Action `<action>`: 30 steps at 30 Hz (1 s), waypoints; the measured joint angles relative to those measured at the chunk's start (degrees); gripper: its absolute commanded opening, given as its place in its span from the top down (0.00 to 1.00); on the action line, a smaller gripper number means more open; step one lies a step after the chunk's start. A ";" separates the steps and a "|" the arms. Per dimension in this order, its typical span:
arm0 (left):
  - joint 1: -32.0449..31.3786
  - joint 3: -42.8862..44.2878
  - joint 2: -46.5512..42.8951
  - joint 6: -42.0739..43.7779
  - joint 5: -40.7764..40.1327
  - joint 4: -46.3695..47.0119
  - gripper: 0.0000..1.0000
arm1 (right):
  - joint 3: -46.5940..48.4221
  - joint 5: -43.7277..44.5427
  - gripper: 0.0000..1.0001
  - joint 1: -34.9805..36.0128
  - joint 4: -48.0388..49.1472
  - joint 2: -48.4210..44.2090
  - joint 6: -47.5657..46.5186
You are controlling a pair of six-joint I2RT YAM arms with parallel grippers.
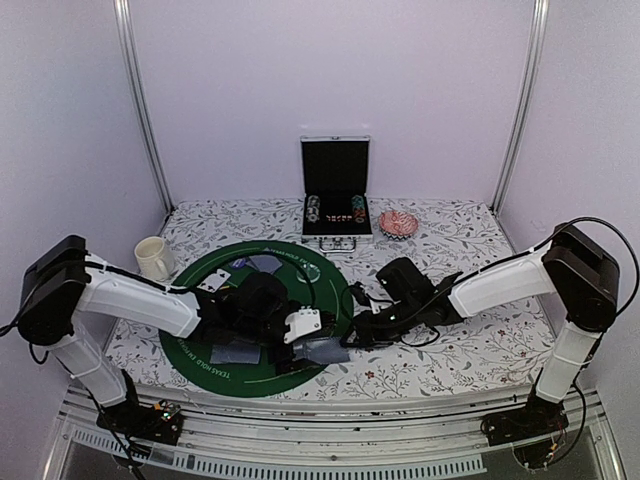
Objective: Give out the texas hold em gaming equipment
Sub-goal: Pick up the poker card from the face-down deck piles.
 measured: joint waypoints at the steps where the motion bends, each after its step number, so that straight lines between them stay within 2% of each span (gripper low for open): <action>1: 0.26 1.11 0.96 -0.31 0.24 -0.37 0.02 | 0.00 0.02 0.53 -0.02 0.00 0.02 -0.13; 8: 0.87 5.11 6.69 -1.18 1.68 -2.84 0.02 | 0.02 -0.63 0.53 -0.02 1.01 2.14 -0.09; 16: 1.11 5.57 7.67 -1.22 5.66 -3.54 0.02 | 1.20 -2.69 0.75 -0.22 3.96 4.81 0.42; 22: 2.21 6.49 8.74 -1.27 5.09 -4.74 0.07 | 1.20 -3.65 0.90 -0.24 4.55 5.25 1.09; 30: 3.21 6.86 9.75 -1.42 5.86 -6.64 0.16 | 0.76 -3.98 0.94 -0.28 4.81 4.61 1.14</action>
